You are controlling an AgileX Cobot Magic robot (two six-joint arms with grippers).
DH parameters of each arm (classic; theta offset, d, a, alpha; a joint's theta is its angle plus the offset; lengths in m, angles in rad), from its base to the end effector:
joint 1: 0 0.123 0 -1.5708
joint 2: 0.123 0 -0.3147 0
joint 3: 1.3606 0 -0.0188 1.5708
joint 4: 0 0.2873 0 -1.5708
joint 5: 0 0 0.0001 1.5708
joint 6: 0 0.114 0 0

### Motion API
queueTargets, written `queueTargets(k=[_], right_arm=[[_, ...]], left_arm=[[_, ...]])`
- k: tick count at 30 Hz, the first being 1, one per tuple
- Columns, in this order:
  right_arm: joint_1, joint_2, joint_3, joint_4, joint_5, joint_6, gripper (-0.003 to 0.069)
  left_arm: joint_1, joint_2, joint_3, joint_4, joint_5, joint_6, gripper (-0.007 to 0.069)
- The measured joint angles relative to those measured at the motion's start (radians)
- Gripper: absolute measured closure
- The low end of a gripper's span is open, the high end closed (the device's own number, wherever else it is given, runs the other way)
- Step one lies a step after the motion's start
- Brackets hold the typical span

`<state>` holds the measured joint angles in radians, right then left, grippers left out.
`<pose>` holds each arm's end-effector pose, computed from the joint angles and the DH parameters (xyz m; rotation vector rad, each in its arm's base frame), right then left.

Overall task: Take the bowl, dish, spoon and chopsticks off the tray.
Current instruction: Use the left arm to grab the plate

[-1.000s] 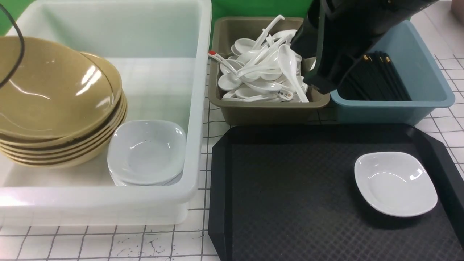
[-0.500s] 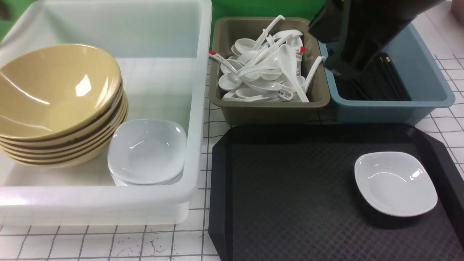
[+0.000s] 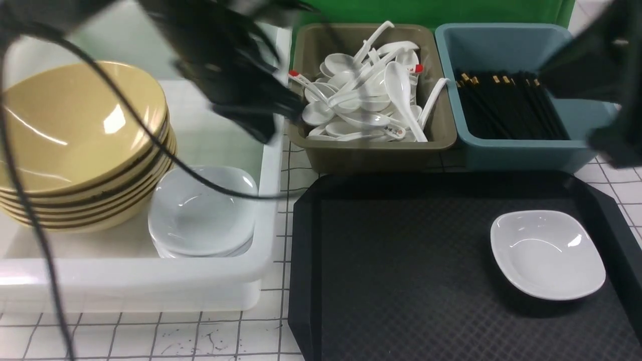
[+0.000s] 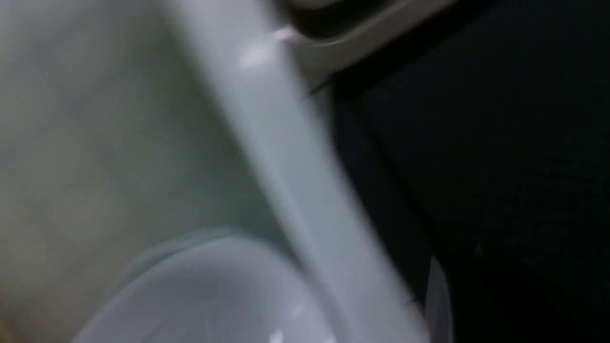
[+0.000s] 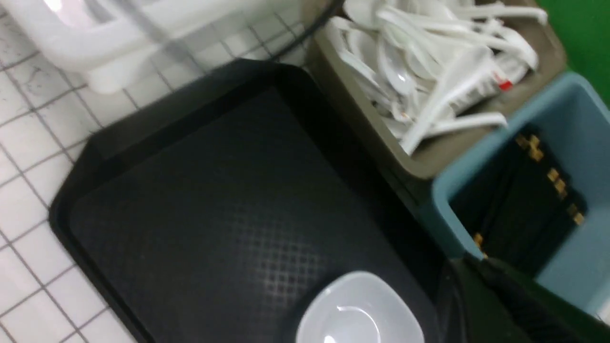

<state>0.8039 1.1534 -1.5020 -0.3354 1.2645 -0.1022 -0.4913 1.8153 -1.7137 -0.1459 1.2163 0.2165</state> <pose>0.1893 0.1448 0.4839 -0.9962 2.1089 -0.0851 0.3794 -0.2206 0.3250 0.9388 2.6514 -0.2692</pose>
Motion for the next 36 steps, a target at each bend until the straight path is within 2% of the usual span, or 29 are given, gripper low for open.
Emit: queueTargets(k=[1, 2, 4, 10, 13, 16, 18, 20, 23, 25, 27, 28, 31, 32, 33, 36], right_arm=[[0.0, -0.03, 0.021, -0.023, 0.0, 0.024, 0.061], [0.0, -0.035, 0.025, -0.023, 0.0, 0.028, 0.061], [0.001, -0.117, 0.077, -0.073, 0.003, 0.086, 0.061], [0.001, -0.268, 0.166, -0.102, 0.003, 0.177, 0.061], [0.001, -0.347, 0.21, -0.104, 0.005, 0.221, 0.061], [0.001, -0.416, 0.254, -0.104, 0.006, 0.259, 0.061], [0.001, -0.432, 0.268, -0.103, 0.006, 0.265, 0.061], [0.001, -0.456, 0.286, -0.101, 0.01, 0.278, 0.061], [0.001, -0.46, 0.295, -0.098, 0.01, 0.283, 0.061], [0.001, -0.46, 0.297, -0.097, 0.01, 0.283, 0.061], [0.001, -0.46, 0.3, -0.095, 0.01, 0.284, 0.061], [0.001, -0.46, 0.3, -0.095, 0.01, 0.284, 0.061], [0.001, -0.459, 0.3, -0.095, 0.01, 0.284, 0.061], [0.001, -0.457, 0.3, -0.095, 0.01, 0.282, 0.061], [0.001, -0.453, 0.3, -0.092, 0.01, 0.278, 0.061], [0.001, -0.428, 0.298, -0.08, 0.01, 0.247, 0.061]], left_arm=[[-0.05, 0.026, 0.0, -0.044, -0.023, 0.028, 0.0632], [-0.058, 0.031, 0.0, -0.051, -0.026, 0.034, 0.0632], [-0.169, 0.104, 0.0, -0.146, -0.092, 0.13, 0.0632], [-0.33, 0.264, -0.091, -0.184, -0.2, 0.181, 0.0594], [-0.37, 0.355, -0.199, -0.163, -0.211, 0.157, 0.0512], [-0.374, 0.441, -0.318, -0.14, -0.226, 0.075, 0.0365], [-0.368, 0.474, -0.354, -0.126, -0.244, 0.036, 0.0309], [-0.361, 0.529, -0.416, -0.106, -0.282, -0.037, 0.0203], [-0.36, 0.574, -0.449, -0.096, -0.31, -0.072, 0.0142], [-0.36, 0.592, -0.459, -0.096, -0.317, -0.084, 0.0129], [-0.362, 0.627, -0.465, -0.096, -0.316, -0.09, 0.0131], [-0.363, 0.644, -0.466, -0.09, -0.32, -0.09, 0.0163], [-0.367, 0.645, -0.477, -0.09, -0.316, -0.094, 0.0315], [-0.367, 0.648, -0.487, -0.094, -0.305, -0.094, 0.0426], [-0.367, 0.648, -0.503, -0.096, -0.3, -0.099, 0.0494], [-0.367, 0.623, -0.574, -0.064, -0.232, -0.095, 0.0588]])
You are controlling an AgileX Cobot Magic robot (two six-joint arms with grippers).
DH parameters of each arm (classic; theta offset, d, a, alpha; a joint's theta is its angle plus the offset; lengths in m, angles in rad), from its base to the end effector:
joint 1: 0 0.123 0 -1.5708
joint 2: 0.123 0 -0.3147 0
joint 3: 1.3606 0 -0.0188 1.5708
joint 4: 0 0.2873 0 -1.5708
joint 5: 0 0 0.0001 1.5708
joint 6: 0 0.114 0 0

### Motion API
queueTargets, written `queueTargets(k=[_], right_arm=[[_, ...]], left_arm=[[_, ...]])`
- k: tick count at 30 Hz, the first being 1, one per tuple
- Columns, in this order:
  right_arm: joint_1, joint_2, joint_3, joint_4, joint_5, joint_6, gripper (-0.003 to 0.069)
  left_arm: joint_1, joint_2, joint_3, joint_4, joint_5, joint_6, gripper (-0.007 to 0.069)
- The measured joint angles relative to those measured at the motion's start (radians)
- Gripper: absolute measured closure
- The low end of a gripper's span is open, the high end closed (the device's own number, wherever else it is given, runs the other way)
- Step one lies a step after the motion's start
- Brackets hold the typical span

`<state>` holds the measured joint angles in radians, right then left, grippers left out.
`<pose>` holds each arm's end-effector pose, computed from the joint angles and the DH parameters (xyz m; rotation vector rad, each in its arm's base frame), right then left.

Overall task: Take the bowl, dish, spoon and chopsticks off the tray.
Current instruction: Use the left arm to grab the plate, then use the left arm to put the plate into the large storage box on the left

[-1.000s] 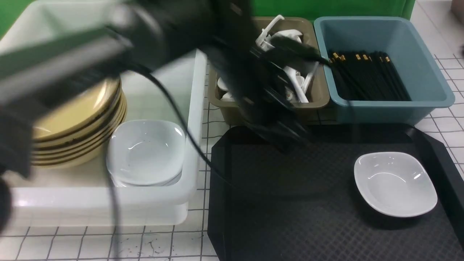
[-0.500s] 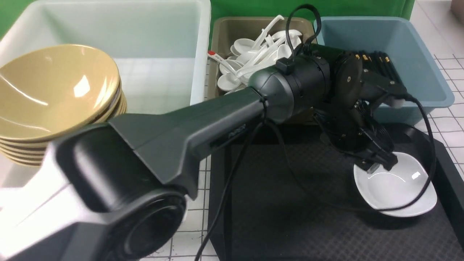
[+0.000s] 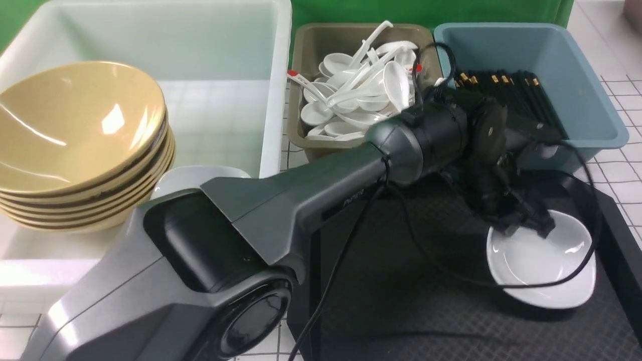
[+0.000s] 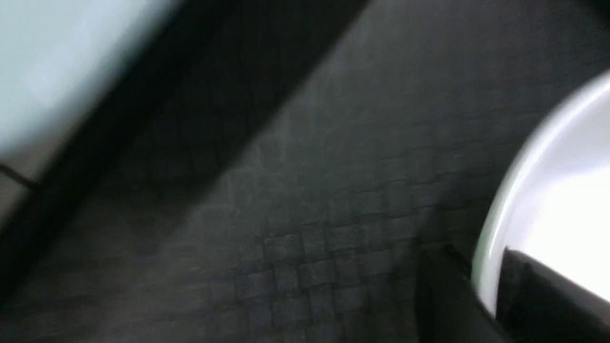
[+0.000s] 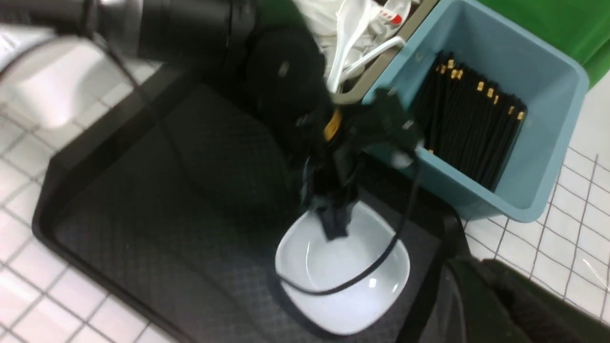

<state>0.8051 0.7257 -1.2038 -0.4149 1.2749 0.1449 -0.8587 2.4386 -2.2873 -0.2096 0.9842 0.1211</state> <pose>0.1052 0.0459 0.4624 -0.6461 2.0959 0.0131 0.3824 -0.4732 0.1991 1.1788 2.4088 -0.5162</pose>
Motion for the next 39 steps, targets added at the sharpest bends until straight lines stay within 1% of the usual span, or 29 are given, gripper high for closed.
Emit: queueTargets(k=[2, 4, 5, 7, 9, 10, 12, 15, 16, 18, 19, 21, 23, 24, 25, 26, 30, 32, 36, 39], right_arm=[[0.0, 0.028, -0.006, 0.007, 0.002, -0.02, 0.061], [0.0, 0.079, -0.024, 0.013, 0.001, -0.048, 0.061], [0.0, 0.108, -0.043, 0.022, 0.002, -0.072, 0.061], [0.0, 0.169, -0.086, 0.055, 0.002, -0.119, 0.061], [0.0, 0.22, -0.126, 0.094, -0.002, -0.16, 0.061], [0.0, 0.245, -0.148, 0.113, -0.008, -0.177, 0.061], [0.0, 0.316, -0.212, 0.177, -0.032, -0.231, 0.061], [0.001, 0.367, -0.275, 0.206, -0.066, -0.267, 0.061], [0.002, 0.371, -0.283, 0.206, -0.073, -0.271, 0.061], [0.002, 0.378, -0.299, 0.203, -0.096, -0.277, 0.061], [0.002, 0.378, -0.302, 0.201, -0.109, -0.278, 0.061], [0.002, 0.378, -0.31, 0.193, -0.151, -0.28, 0.061], [0.002, 0.381, -0.31, 0.193, -0.2, -0.28, 0.061], [0.002, 0.383, -0.31, 0.193, -0.21, -0.28, 0.061], [0.002, 0.396, -0.311, 0.193, -0.24, -0.281, 0.061], [0.002, 0.407, -0.312, 0.193, -0.259, -0.281, 0.061], [0.002, 0.454, -0.312, 0.197, -0.281, -0.281, 0.061], [0.002, 0.47, -0.312, 0.203, -0.283, -0.281, 0.0609], [0.002, 0.488, -0.312, 0.221, -0.283, -0.281, 0.0608], [0.002, 0.487, -0.312, 0.223, -0.284, -0.281, 0.0607]], left_arm=[[0.0, -0.027, -0.053, 0.056, 0.07, 0.005, 0.0614], [0.0, -0.062, -0.099, 0.125, 0.137, 0.01, 0.0618], [0.0, -0.106, -0.119, 0.187, 0.193, 0.01, 0.0621], [0.0, -0.188, -0.131, 0.285, 0.244, 0.009, 0.0621], [0.001, -0.252, -0.13, 0.339, 0.258, 0.003, 0.0621], [0.004, -0.3, -0.116, 0.387, 0.262, -0.002, 0.0621], [0.021, -0.429, -0.042, 0.435, 0.263, -0.025, 0.0621], [0.068, -0.594, 0.153, 0.44, 0.263, -0.046, 0.0622], [0.077, -0.618, 0.186, 0.44, 0.263, -0.049, 0.0621], [0.141, -0.755, 0.39, 0.44, 0.264, -0.065, 0.0621], [0.162, -0.806, 0.449, 0.44, 0.265, -0.069, 0.0621], [0.236, -0.92, 0.622, 0.441, 0.255, -0.068, 0.0621], [0.324, -1.06, 0.832, 0.445, 0.186, -0.036, 0.0622], [0.331, -1.071, 0.832, 0.446, 0.178, -0.032, 0.0622], [0.381, -1.143, 0.928, 0.448, 0.113, 0.0, 0.0622], [0.41, -1.177, 0.975, 0.447, 0.072, 0.02, 0.0622], [0.502, -1.215, 1.07, 0.444, -0.046, 0.051, 0.0622], [0.528, -1.199, 1.082, 0.444, -0.075, 0.056, 0.0622], [0.543, -1.135, 1.088, 0.439, -0.125, 0.058, 0.0622], [0.542, -1.062, 1.088, 0.384, -0.137, 0.078, 0.0622]])
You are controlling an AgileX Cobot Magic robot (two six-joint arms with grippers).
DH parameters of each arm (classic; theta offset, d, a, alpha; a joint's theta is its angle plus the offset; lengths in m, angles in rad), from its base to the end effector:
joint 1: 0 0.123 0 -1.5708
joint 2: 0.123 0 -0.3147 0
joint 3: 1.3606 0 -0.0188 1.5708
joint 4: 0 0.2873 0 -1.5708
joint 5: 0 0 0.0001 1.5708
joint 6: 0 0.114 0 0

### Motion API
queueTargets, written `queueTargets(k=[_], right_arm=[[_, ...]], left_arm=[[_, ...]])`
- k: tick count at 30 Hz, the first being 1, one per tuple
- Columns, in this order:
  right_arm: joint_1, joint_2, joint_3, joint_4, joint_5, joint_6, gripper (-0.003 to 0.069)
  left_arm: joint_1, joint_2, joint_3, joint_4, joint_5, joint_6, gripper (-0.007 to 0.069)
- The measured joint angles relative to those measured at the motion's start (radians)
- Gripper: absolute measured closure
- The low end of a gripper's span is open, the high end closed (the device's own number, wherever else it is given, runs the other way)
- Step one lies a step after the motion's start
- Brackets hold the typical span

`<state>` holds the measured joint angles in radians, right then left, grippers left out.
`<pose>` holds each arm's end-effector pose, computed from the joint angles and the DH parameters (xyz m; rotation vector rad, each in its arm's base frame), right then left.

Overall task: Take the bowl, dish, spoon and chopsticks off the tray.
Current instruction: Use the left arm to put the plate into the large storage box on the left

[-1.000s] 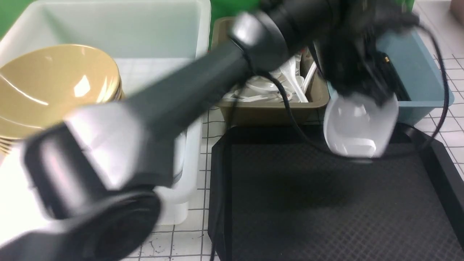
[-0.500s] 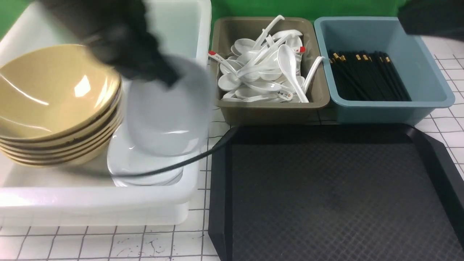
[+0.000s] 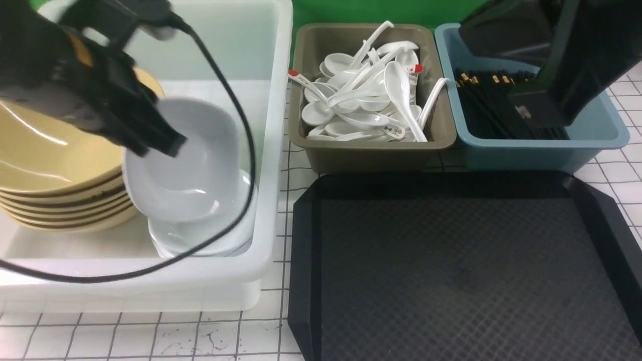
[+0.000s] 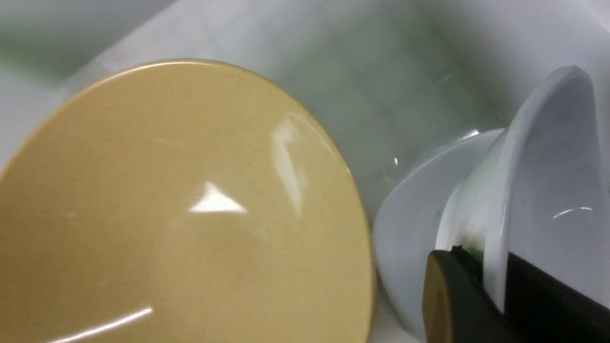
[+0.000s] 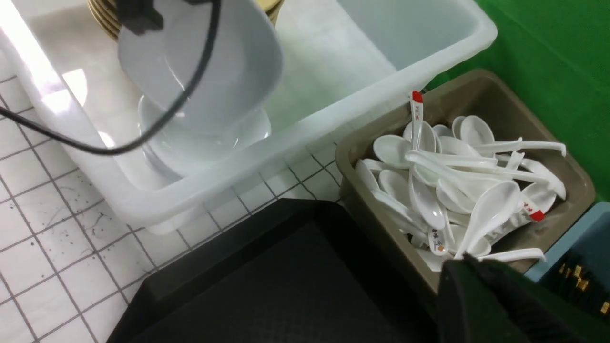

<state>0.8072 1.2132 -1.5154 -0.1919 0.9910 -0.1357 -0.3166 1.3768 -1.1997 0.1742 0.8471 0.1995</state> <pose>0.2059 0.1888 0.4926 -1.0005 1.9135 0.1538 0.3211 -0.0896 0.3392 0.7243 2.3889 0.1623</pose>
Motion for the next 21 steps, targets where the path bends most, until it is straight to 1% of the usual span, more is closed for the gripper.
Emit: queueTargets(k=[2, 5, 7, 9, 10, 11, 12, 13, 15, 16, 19, 21], right_arm=[[0.0, 0.0, 0.0, 0.0, -0.003, 0.0, 0.0607], [0.0, 0.0, 0.0, 0.0, -0.003, 0.0, 0.0607], [0.0, 0.0, 0.0, 0.0, -0.003, 0.0, 0.0606], [0.0, 0.0, 0.0, 0.001, -0.007, 0.0, 0.0606], [0.0, 0.0, 0.0, 0.001, -0.007, 0.0, 0.0606], [0.0, 0.0, 0.0, 0.001, -0.008, -0.001, 0.0606], [0.0, 0.0, 0.0, 0.001, -0.01, -0.001, 0.0606], [0.0, 0.0, 0.0, 0.001, -0.01, -0.001, 0.0606], [0.0, 0.0, 0.0, 0.001, -0.014, -0.002, 0.0604], [0.0, 0.0, 0.0, 0.001, -0.014, -0.002, 0.0604], [0.0, 0.0, 0.0, 0.001, -0.014, -0.002, 0.0604], [0.0, 0.0, 0.0, 0.001, -0.014, -0.002, 0.0604]], left_arm=[[0.0, 0.045, 0.001, -0.035, 0.006, 0.031, 0.062], [0.0, 0.079, 0.003, -0.052, 0.01, 0.044, 0.0607], [0.0, 0.091, 0.004, -0.052, 0.008, 0.058, 0.0568], [0.0, 0.092, 0.004, -0.048, 0.008, 0.078, 0.0501], [0.0, 0.092, 0.004, -0.047, 0.008, 0.078, 0.0494], [0.0, 0.092, 0.004, -0.036, 0.007, 0.096, 0.0424], [0.0, 0.092, 0.004, -0.028, 0.007, 0.102, 0.0385], [0.0, 0.092, 0.004, -0.026, 0.007, 0.102, 0.0375], [0.0, 0.091, 0.003, 0.005, 0.005, 0.115, 0.0241], [0.0, 0.088, 0.0, 0.012, 0.007, 0.116, 0.0193], [-0.001, 0.065, -0.029, 0.023, 0.024, 0.113, 0.0084], [-0.003, 0.052, -0.05, 0.025, 0.032, 0.113, 0.0055]])
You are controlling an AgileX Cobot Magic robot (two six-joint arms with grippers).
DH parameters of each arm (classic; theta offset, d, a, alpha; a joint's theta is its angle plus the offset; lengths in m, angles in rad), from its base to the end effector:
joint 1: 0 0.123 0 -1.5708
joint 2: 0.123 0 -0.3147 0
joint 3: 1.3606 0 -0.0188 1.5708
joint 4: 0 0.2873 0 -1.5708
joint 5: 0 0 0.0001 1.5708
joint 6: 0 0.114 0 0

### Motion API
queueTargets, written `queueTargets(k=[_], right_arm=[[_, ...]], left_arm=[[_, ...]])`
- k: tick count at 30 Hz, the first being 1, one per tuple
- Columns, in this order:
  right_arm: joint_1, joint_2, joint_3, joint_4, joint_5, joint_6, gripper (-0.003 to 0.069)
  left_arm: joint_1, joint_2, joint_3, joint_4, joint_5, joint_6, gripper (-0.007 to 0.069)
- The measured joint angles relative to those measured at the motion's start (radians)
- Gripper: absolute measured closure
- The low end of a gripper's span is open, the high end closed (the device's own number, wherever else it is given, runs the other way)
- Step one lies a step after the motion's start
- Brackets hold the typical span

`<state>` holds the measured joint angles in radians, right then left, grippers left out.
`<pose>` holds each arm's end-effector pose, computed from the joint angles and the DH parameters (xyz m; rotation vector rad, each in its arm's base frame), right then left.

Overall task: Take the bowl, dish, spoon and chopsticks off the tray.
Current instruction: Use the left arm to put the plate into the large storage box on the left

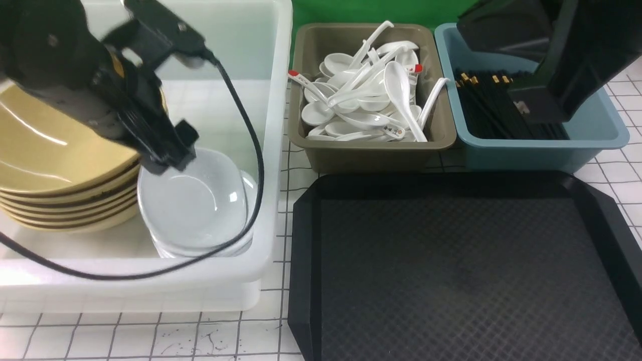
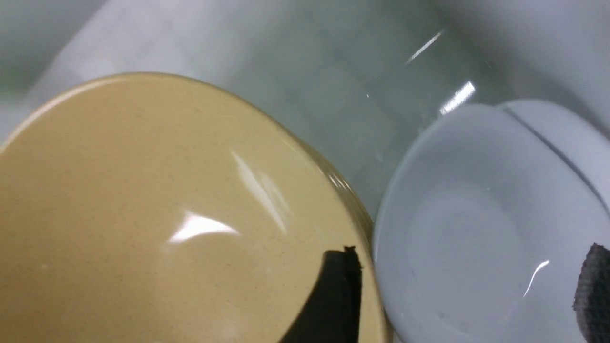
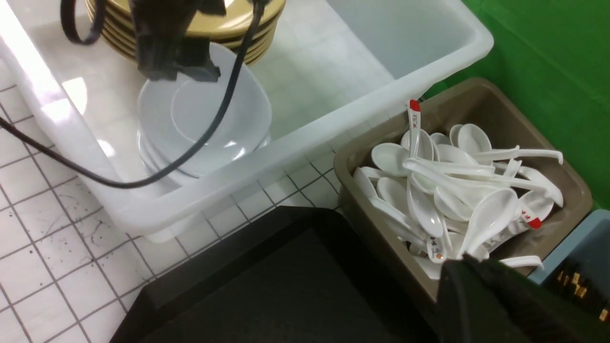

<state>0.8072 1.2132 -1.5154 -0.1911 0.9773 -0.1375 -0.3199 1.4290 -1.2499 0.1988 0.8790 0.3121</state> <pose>0.2064 0.1896 0.4938 -0.9976 1.9002 0.1583 0.3342 -0.0924 0.3376 0.8823 2.3739 0.2411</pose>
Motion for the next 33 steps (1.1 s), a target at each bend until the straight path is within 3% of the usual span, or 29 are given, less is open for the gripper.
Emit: queueTargets(k=[3, 6, 10, 15, 18, 23, 26, 29, 33], right_arm=[[0.0, 0.0, 0.0, 0.0, 0.0, 0.0, 0.0604], [0.0, 0.0, 0.0, 0.0, 0.002, -0.001, 0.0604], [0.0, 0.0, 0.0, 0.0, 0.008, -0.001, 0.0604], [0.0, 0.0, 0.0, 0.0, 0.011, -0.002, 0.0603], [0.0, 0.0, 0.0, 0.0, 0.011, -0.002, 0.0601], [0.0, 0.0, 0.0, 0.0, 0.011, -0.002, 0.0598], [0.0, 0.0, 0.0, 0.0, 0.014, -0.002, 0.0596], [0.0, 0.0, 0.0, 0.0, 0.026, -0.005, 0.0595], [0.0, 0.0, 0.0, 0.0, 0.043, -0.019, 0.0591]], left_arm=[[-0.002, -0.038, -0.04, 0.0, 0.036, -0.053, 0.0032], [-0.002, -0.063, -0.051, 0.034, 0.109, -0.187, 0.0074], [-0.002, -0.067, -0.029, 0.108, 0.264, -0.353, 0.0248], [-0.001, -0.09, 0.102, 0.107, 0.274, -0.409, 0.0552], [-0.001, -0.105, 0.168, 0.111, 0.215, -0.482, 0.0617], [-0.001, -0.099, 0.207, 0.127, 0.103, -0.626, 0.0623], [-0.001, -0.088, 0.208, 0.119, 0.086, -0.651, 0.0596], [-0.001, -0.075, 0.209, 0.095, 0.078, -0.662, 0.054], [-0.001, -0.046, 0.209, 0.061, 0.069, -0.715, 0.0393]])
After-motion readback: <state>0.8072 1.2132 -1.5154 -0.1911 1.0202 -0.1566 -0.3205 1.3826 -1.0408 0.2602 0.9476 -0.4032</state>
